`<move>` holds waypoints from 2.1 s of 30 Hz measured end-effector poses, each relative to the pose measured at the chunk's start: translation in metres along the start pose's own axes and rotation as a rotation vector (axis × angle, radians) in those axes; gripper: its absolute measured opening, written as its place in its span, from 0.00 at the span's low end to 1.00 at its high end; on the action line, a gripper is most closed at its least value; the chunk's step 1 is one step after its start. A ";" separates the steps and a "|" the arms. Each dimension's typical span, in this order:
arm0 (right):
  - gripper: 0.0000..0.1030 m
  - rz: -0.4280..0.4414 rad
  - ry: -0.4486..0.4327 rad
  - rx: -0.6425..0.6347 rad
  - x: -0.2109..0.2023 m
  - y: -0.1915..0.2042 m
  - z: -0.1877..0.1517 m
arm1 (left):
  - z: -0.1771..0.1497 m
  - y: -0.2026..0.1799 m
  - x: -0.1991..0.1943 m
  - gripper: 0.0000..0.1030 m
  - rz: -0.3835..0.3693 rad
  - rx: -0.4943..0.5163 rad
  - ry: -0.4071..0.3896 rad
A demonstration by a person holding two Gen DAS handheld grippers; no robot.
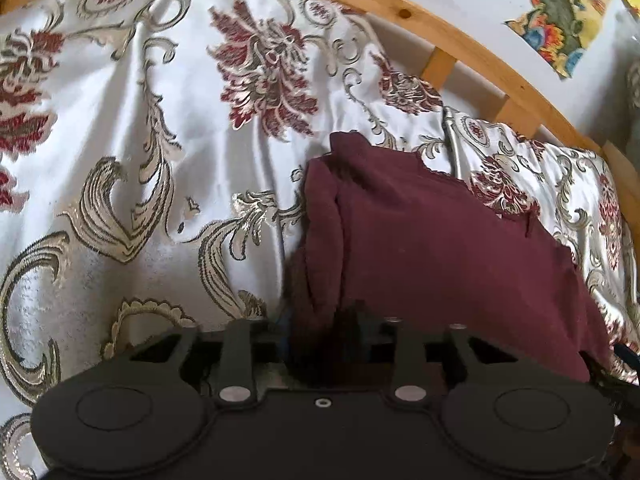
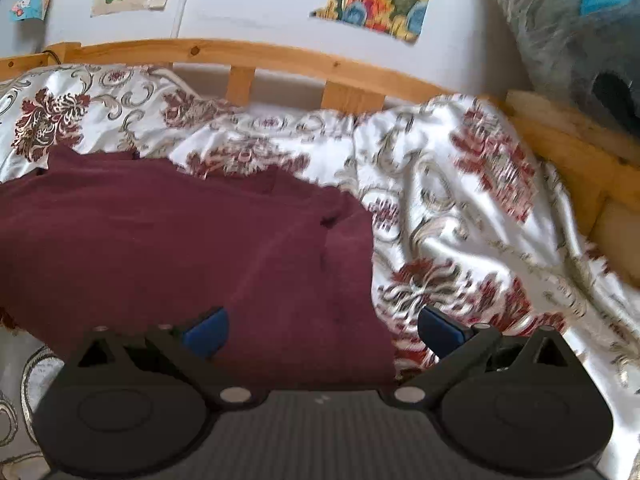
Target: Fold small clothes
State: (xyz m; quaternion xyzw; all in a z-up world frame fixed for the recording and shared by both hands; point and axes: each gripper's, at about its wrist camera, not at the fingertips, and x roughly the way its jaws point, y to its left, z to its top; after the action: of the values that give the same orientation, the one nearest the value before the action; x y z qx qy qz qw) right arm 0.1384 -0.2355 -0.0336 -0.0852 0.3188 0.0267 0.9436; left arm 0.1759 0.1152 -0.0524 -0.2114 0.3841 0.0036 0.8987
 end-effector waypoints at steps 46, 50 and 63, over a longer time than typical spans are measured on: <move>1.00 0.101 -0.019 -0.074 0.005 0.081 0.018 | 0.036 -0.073 -0.017 0.15 0.043 0.206 -0.003; 1.00 0.117 0.006 -0.079 -0.006 0.066 0.026 | 0.051 -0.118 -0.032 0.14 -0.010 0.346 -0.043; 1.00 -0.047 0.043 -0.026 -0.011 -0.036 0.039 | 0.014 -0.286 -0.003 0.13 -0.088 0.770 0.024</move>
State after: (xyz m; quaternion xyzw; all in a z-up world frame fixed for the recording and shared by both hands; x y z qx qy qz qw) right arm 0.1568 -0.2638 0.0089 -0.1056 0.3366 0.0066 0.9357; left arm 0.2313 -0.1395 0.0660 0.1250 0.3583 -0.1820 0.9071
